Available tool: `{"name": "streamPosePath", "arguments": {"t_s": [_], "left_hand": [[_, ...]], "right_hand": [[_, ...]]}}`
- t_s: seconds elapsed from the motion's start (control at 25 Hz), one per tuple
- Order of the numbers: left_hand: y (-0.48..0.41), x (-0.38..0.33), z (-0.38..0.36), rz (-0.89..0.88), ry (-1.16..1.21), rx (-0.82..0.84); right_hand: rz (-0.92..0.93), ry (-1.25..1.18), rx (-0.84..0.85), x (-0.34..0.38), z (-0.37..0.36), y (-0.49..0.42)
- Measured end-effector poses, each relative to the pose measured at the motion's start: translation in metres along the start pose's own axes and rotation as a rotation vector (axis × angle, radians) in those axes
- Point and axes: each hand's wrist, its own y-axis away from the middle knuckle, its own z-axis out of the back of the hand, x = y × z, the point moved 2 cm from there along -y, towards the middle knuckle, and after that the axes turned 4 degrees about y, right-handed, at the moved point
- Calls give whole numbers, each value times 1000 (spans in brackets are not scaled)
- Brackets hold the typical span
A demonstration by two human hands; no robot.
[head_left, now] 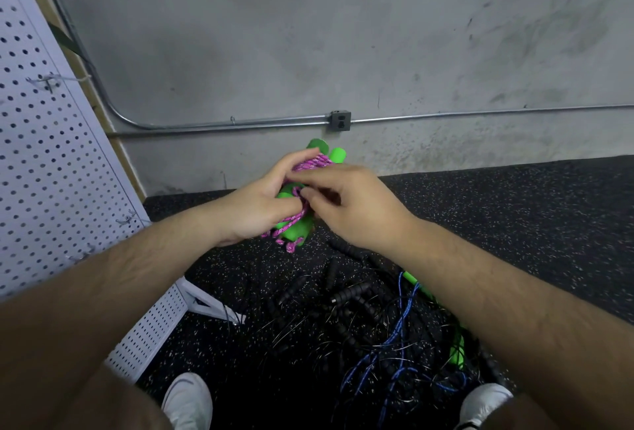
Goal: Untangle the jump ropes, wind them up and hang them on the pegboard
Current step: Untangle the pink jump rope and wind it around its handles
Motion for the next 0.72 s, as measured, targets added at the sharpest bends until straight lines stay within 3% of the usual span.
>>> {"name": "streamPosePath", "arguments": {"t_s": [0.24,0.44,0.56,0.72], "left_hand": [[3,3,3,100,30,7],[-3,4,3,61,101,-48],[-1,4,6,40,43,2],[3,3,-6,154,31,122]], "right_hand": [[45,147,115,-4,-5,-7],[156,387,-33,-13,-8,-7],[116,395,-54,-15,-2,-8],[74,491,19,-13,-1,-7]]}}
